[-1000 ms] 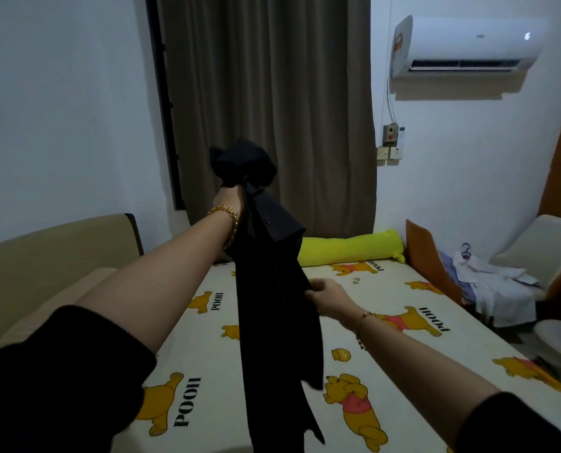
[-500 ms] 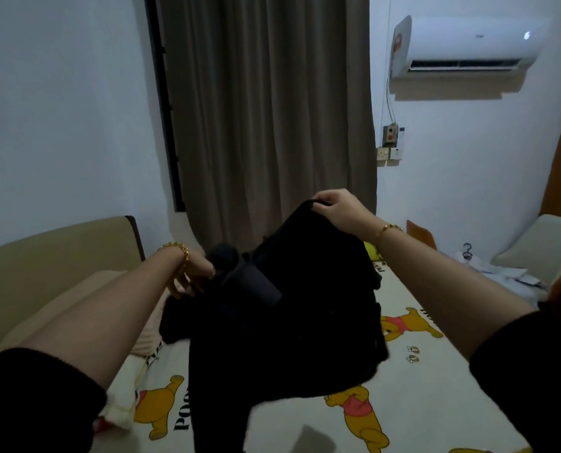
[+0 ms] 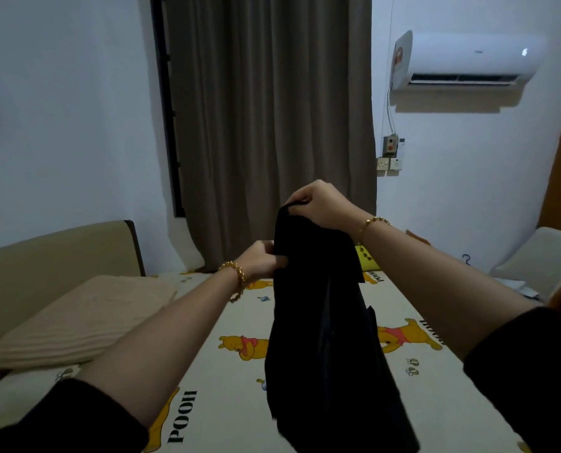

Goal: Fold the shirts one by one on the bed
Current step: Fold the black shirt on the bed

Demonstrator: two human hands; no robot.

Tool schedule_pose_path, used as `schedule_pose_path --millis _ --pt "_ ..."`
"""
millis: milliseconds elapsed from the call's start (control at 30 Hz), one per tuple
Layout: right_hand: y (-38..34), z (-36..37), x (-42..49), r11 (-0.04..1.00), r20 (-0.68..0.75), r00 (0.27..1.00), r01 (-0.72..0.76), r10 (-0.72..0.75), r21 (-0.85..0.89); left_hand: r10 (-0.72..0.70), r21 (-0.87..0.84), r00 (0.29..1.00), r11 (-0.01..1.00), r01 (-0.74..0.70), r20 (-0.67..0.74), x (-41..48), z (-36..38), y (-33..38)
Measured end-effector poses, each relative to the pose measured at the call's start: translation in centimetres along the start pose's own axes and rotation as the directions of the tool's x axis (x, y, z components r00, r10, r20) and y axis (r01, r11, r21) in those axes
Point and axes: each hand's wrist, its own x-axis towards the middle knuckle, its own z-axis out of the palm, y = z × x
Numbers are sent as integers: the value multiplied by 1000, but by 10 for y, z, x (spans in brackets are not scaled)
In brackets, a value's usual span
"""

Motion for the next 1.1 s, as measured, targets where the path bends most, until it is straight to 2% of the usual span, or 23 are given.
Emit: schedule_pose_path --millis 100,200,233,300,367,467,533,567,633,700,733,767,800,833,867,900,933,967,1033,1100 --pt "11 -20 -1 999 -124 992 -7 14 54 1 239 997 971 -19 73 -4 7 -17" --pt "27 -37 -3 986 -287 955 -31 77 162 32 614 995 785 -84 95 -7 10 -44" --pt "34 -41 -3 979 -325 939 -48 112 197 57 646 996 759 -86 66 -8 9 -49" --pt "46 -48 -7 968 -345 922 -98 175 230 104 624 993 780 -49 -51 -6 -2 -46" --pt "56 -57 -15 968 -311 926 -155 212 199 179 615 956 788 3 -234 0 -22 -35" --pt "61 -71 -32 971 -51 971 -230 234 70 227 540 862 839 63 -454 5 -60 -14" --pt "61 -74 -40 967 128 959 -253 252 -3 222 486 834 872 62 -505 3 -79 3" --pt "62 -73 -41 967 165 956 -225 243 -120 216 450 830 892 47 -514 1 -87 11" --pt "65 -68 -37 888 135 966 -141 220 -438 218 392 834 920 -2 -507 1 -98 27" --pt "66 -64 -33 814 27 976 -165 216 -558 246 425 870 904 -46 -428 1 -101 35" --pt "67 -63 -32 812 -31 974 -206 226 -546 263 502 898 863 -56 -352 -1 -100 38" --pt "69 -60 -32 825 -79 970 -236 228 -513 282 641 923 766 -52 -263 -4 -100 37" --pt "70 -58 -32 845 -129 967 -256 222 -469 302 806 934 591 -27 -191 -4 -100 35" --pt "71 -55 -33 867 -165 960 -275 225 -417 350 935 923 353 28 -159 -6 -100 28" --pt "71 -53 -34 890 -185 952 -296 244 -346 417 988 899 128 91 -137 -6 -97 21" --pt "71 -49 -35 912 -179 942 -324 285 -250 456 988 879 7 156 -142 -9 -93 15" --pt "69 -44 -36 925 -148 928 -360 341 -126 471 980 865 -13 201 -171 -12 -88 10" --pt "68 -38 -38 918 -102 913 -397 395 4 458 972 861 32 231 -220 -16 -84 6" --pt "67 -24 -44 872 -20 887 -450 462 195 381 945 868 198 260 -319 -20 -77 -3" --pt "70 -10 -50 821 67 876 -472 477 320 259 859 881 443 255 -395 -23 -77 -12"
